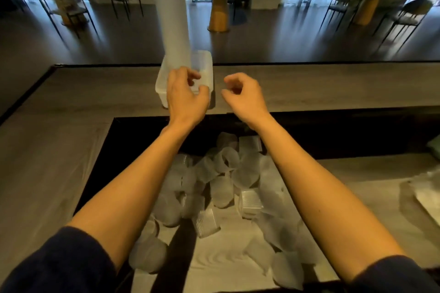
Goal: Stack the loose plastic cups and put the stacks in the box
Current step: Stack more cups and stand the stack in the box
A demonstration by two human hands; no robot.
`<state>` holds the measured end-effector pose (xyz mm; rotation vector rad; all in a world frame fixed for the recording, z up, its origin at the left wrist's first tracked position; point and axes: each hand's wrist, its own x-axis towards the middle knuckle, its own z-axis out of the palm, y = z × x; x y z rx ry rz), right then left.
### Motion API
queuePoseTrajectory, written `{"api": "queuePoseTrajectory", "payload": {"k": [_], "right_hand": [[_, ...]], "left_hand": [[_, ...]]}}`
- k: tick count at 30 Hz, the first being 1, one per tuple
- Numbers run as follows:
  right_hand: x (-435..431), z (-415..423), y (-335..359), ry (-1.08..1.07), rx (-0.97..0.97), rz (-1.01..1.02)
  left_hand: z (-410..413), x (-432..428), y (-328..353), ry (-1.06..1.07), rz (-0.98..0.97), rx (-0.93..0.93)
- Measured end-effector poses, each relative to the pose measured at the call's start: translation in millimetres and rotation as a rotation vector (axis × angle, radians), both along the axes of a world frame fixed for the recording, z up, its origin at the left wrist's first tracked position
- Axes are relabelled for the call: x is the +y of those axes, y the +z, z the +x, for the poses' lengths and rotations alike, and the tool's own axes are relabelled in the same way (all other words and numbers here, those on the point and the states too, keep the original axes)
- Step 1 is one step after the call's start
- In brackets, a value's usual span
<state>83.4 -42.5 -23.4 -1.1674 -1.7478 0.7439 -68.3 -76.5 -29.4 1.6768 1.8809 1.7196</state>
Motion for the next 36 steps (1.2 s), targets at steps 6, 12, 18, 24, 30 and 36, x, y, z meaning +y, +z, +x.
{"api": "queuePoseTrajectory", "payload": {"k": [6, 12, 18, 24, 30, 36], "right_hand": [[-58, 72, -51, -0.023, -0.07, -0.099], [-118, 141, -108, -0.099, -0.164, -0.23], [-165, 183, -153, -0.183, -0.209, -0.451], [-192, 203, -176, -0.261, -0.305, -0.573], [-218, 225, -191, -0.359, -0.451, -0.731], [-238, 226, -182, -0.292, -0.394, -0.935]], "left_hand": [[73, -50, -65, -0.307, -0.128, 0.137], [126, -101, -138, -0.508, -0.401, 0.184], [156, -134, -177, -0.787, -0.711, 0.418], [169, -148, -199, -0.815, -0.811, 0.732], [181, -147, -206, -0.765, -0.838, 0.778], [189, -151, -208, -0.708, -0.83, 0.8]]}}
